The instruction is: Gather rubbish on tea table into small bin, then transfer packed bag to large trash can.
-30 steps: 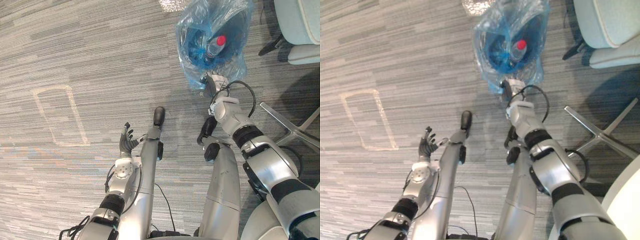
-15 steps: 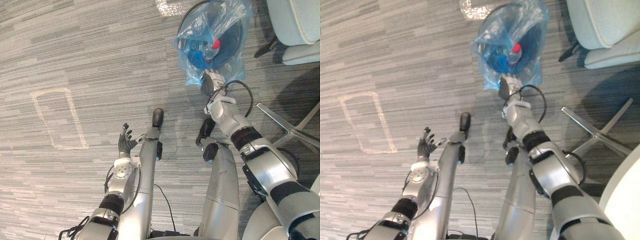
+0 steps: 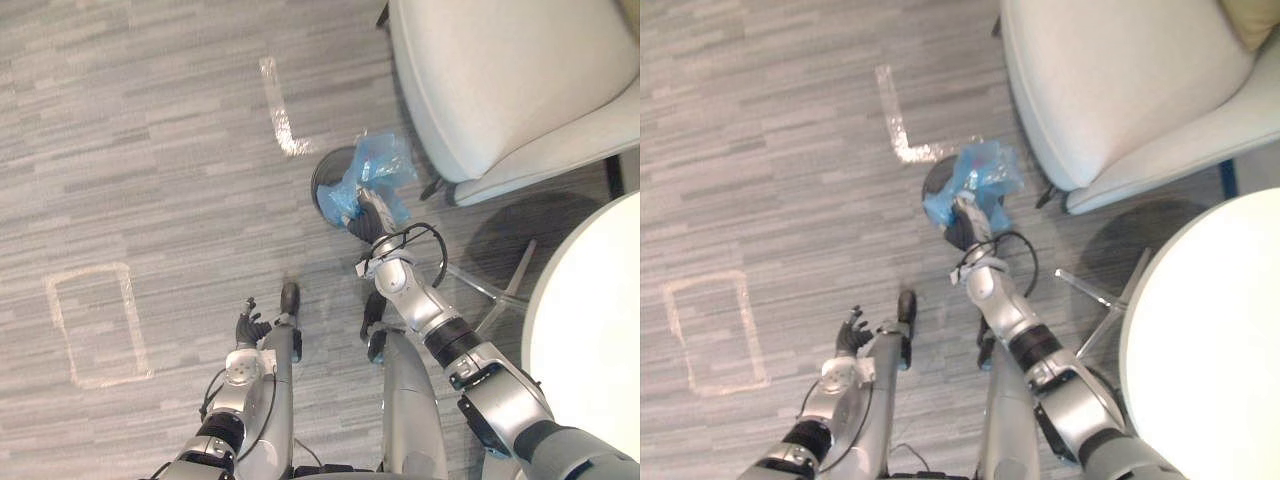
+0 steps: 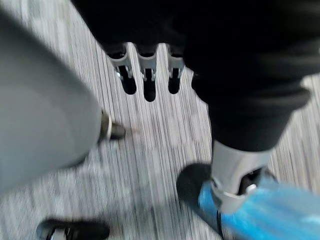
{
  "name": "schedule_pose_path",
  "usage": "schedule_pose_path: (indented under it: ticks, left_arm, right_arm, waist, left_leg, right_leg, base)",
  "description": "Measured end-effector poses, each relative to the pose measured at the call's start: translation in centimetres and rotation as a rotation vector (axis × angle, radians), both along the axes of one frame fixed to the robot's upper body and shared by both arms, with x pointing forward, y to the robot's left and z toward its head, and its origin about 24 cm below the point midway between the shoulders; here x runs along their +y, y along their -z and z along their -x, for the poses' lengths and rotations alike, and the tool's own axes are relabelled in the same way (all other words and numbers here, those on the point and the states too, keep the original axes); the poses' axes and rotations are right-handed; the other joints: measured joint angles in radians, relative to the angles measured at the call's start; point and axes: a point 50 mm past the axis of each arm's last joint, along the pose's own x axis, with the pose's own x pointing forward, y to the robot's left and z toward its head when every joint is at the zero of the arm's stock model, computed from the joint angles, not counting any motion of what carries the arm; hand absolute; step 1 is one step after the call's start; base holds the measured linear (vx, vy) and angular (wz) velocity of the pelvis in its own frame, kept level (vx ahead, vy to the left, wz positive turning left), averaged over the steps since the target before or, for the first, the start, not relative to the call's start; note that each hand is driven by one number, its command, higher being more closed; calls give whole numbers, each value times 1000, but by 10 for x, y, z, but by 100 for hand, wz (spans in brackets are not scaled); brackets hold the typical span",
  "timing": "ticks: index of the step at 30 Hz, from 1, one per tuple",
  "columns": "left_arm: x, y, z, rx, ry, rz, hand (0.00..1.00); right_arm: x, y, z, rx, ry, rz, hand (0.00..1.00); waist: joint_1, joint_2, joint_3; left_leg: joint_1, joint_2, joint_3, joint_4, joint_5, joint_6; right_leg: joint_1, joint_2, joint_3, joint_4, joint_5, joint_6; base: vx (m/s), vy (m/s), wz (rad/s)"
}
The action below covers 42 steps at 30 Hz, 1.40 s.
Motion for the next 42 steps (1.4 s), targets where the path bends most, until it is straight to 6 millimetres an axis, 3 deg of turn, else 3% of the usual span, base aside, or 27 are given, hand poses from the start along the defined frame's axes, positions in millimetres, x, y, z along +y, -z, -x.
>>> schedule_pose_path:
  ticks: [1, 2, 3, 4, 6, 14, 18, 23, 26, 27, 30, 35, 42]
  left_arm:
    - [-5, 5, 4, 27, 4, 11, 0]
    - [-5, 15, 13, 88, 23, 1, 0]
    - [-5, 16, 15, 95, 25, 0, 0]
    - [-5, 25, 29, 136, 37, -10, 0]
    - [-4, 36, 43, 198, 68, -26, 0]
    - [8, 46, 56, 273, 131, -95, 0]
    - [15, 44, 57, 264, 171, -148, 0]
    - [18, 28, 46, 162, 216, -187, 0]
    - [6, 1, 29, 2, 299, -177, 0]
    - [-2, -15, 26, -94, 329, -166, 0]
    - [-17, -38, 24, -224, 400, -179, 0]
    - [-11, -66, 15, -355, 465, -294, 0]
    - [-11, -82, 10, -442, 557, -467, 0]
  right_arm:
    - [-1, 6, 6, 18, 0, -38, 100]
    - [1, 25, 14, 103, -16, -77, 100]
    - [1, 27, 15, 114, -19, -80, 100]
    - [2, 41, 27, 163, -33, -107, 100]
    - [4, 47, 36, 171, -69, -138, 100]
    - [-11, 66, 44, 273, -68, -172, 100]
    - [-10, 72, 50, 323, -108, -195, 100]
    - [-6, 60, 62, 294, -218, -226, 100]
    - [-12, 57, 64, 294, -251, -235, 100]
    - [-16, 60, 67, 306, -256, -247, 100]
    - [-28, 72, 74, 364, -252, -225, 100]
    - [-41, 59, 75, 337, -277, -225, 100]
    - [-48, 57, 74, 356, -296, -277, 100]
  waist:
    - [-3, 0, 0]
    - [-4, 0, -1]
    - [-4, 0, -2]
    - [-4, -1, -37]
    - [-9, 2, -113]
    - [-34, 6, -130]
    - [-48, 18, -174]
    - [-55, 26, -220]
    - [-56, 25, -242]
    - [-54, 26, -251]
    - [-54, 35, -272]
    - [-61, 41, -276]
    - [-67, 49, -317]
  left_leg:
    - [38, 4, 0, -22, 1, -1]
    - [134, 8, 2, -68, 6, -3]
    - [149, 8, 2, -74, 6, -3]
    - [218, 12, 8, -109, 6, -3]
    - [254, 14, 13, -167, 16, -8]
    - [382, 16, 22, -259, 44, -6]
    - [425, 4, 35, -292, 56, 3]
    - [495, -8, 55, -353, 74, 10]
    - [508, -10, 54, -384, 84, 5]
    - [515, -12, 54, -395, 88, 5]
    - [531, -14, 53, -412, 97, 7]
    - [563, -13, 54, -431, 104, 11]
    - [601, -21, 55, -448, 107, 13]
  right_leg:
    - [45, 4, -11, -29, 3, 2]
    - [140, 13, -17, -76, 10, 1]
    - [156, 14, -17, -83, 10, 1]
    - [219, 20, -16, -117, 9, 2]
    - [248, 31, -10, -170, 23, 3]
    - [421, 57, -2, -381, 122, 23]
    - [483, 57, 15, -470, 171, 33]
    - [537, 51, 39, -524, 195, 41]
    - [542, 50, 41, -537, 203, 45]
    - [543, 50, 42, -540, 208, 41]
    - [550, 50, 46, -542, 207, 41]
    - [572, 55, 55, -551, 208, 41]
    - [613, 54, 56, -573, 211, 41]
  base:
    - [176, -32, -3]
    - [168, -29, -5]
    - [170, -32, -14]
    - [116, -24, -12]
    - [160, -26, -14]
    - [55, 28, -9]
    - [-7, 52, -9]
    - [-39, 33, -13]
    - [-42, 12, 0]
    - [0, 0, 0]
    - [0, 2, -1]
    - [12, -1, -6]
    - [8, 0, -1]
